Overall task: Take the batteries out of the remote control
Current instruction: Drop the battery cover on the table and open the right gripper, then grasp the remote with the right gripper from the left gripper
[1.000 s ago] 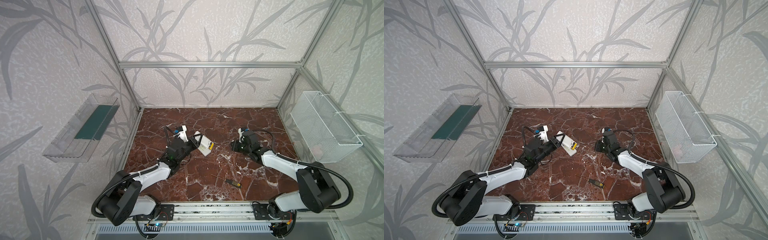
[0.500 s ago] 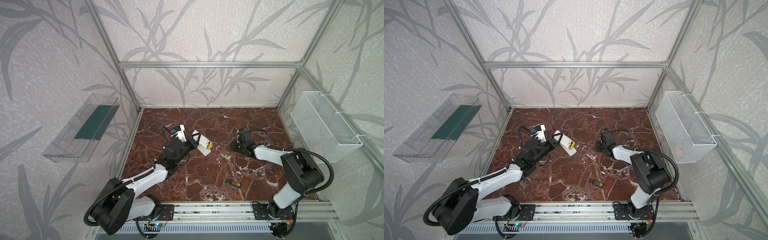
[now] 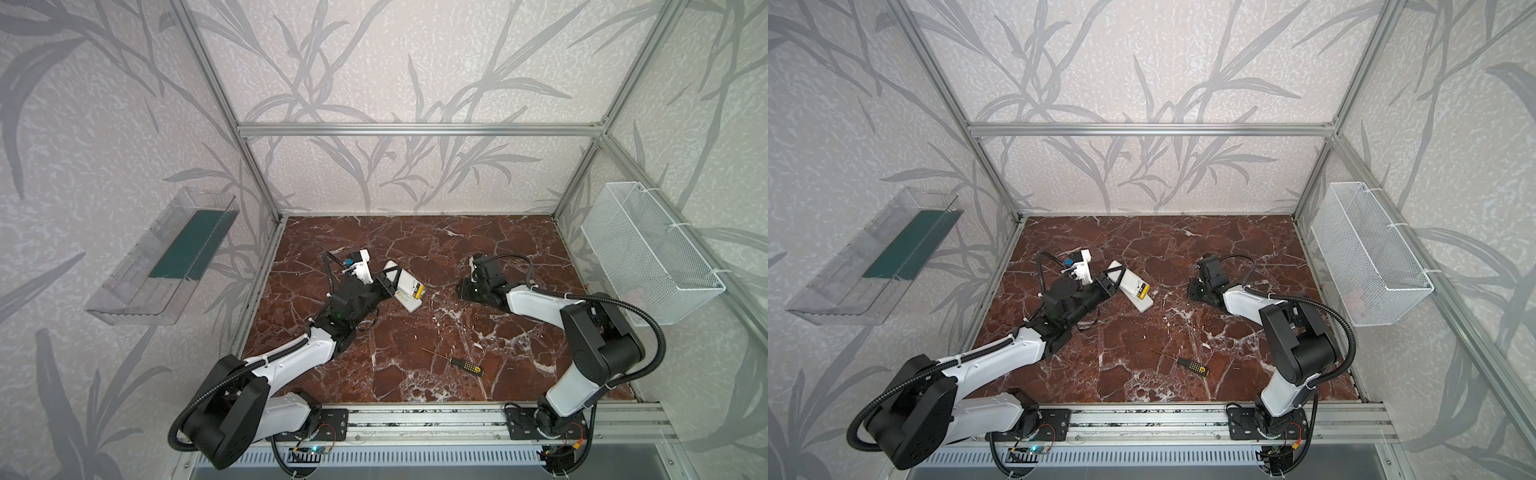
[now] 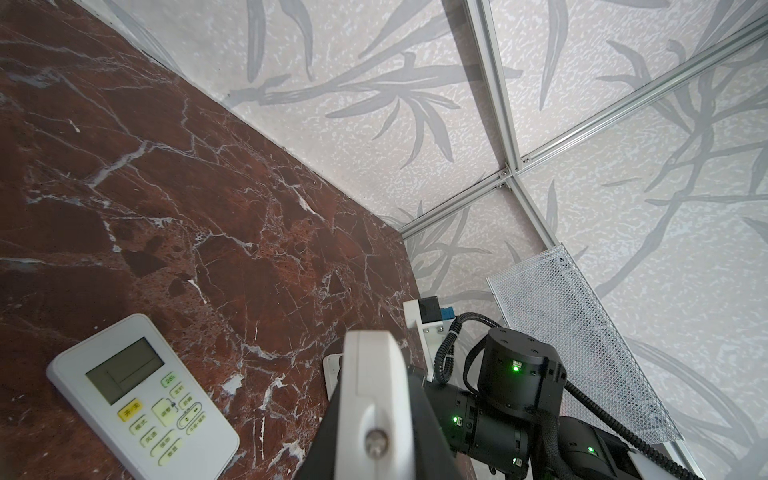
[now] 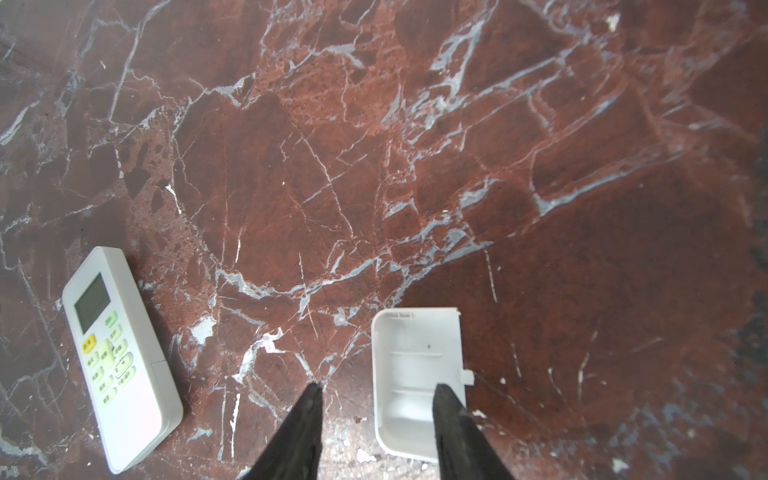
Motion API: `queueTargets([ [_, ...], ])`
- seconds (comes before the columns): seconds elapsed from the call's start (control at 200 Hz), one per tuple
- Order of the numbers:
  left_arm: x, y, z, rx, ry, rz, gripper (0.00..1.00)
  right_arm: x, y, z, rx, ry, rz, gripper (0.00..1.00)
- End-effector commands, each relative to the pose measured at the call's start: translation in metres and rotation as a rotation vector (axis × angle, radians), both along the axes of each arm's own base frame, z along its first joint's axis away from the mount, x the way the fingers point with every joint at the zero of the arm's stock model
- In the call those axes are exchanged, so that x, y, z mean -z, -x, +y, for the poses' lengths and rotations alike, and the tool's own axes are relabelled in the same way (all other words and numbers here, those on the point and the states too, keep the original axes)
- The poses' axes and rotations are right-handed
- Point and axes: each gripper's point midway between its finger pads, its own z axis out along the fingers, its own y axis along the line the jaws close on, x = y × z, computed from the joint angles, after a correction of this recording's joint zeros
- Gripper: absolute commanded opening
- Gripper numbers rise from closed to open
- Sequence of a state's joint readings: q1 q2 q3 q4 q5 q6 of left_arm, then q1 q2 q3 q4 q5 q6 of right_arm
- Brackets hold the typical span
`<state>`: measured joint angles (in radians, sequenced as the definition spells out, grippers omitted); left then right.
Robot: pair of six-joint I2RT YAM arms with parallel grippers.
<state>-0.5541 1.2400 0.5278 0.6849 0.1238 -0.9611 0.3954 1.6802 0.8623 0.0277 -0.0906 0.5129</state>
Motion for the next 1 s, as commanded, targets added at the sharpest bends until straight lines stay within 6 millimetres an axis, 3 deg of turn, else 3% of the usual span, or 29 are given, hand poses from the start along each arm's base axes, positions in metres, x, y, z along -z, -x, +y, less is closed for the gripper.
queueTargets([
  [0.0, -0.004, -0.003, 0.003, -0.017, 0.006, -0.013, 0.0, -0.035, 0.0, 0.021, -0.141, -0.061, -0.079, 0.47],
  [0.255, 0.004, 0.001, 0.005, -0.007, -0.034, 0.023, 0.0, -0.103, 0.031, 0.067, -0.54, -0.069, -0.365, 0.52],
  [0.4, 0.0, 0.005, 0.003, 0.023, -0.057, 0.009, 0.0, -0.134, 0.066, 0.097, -0.777, -0.041, -0.539, 0.58],
  [0.51, -0.003, 0.007, -0.003, 0.058, -0.069, -0.001, 0.0, -0.15, 0.091, 0.119, -0.921, -0.025, -0.648, 0.68],
  [0.695, -0.009, 0.01, -0.012, 0.111, -0.06, -0.023, 0.0, -0.162, 0.102, 0.146, -0.988, -0.018, -0.702, 0.78],
  [0.995, -0.01, 0.013, -0.017, 0.14, -0.039, -0.036, 0.0, -0.15, 0.081, 0.167, -0.924, -0.048, -0.636, 0.78],
])
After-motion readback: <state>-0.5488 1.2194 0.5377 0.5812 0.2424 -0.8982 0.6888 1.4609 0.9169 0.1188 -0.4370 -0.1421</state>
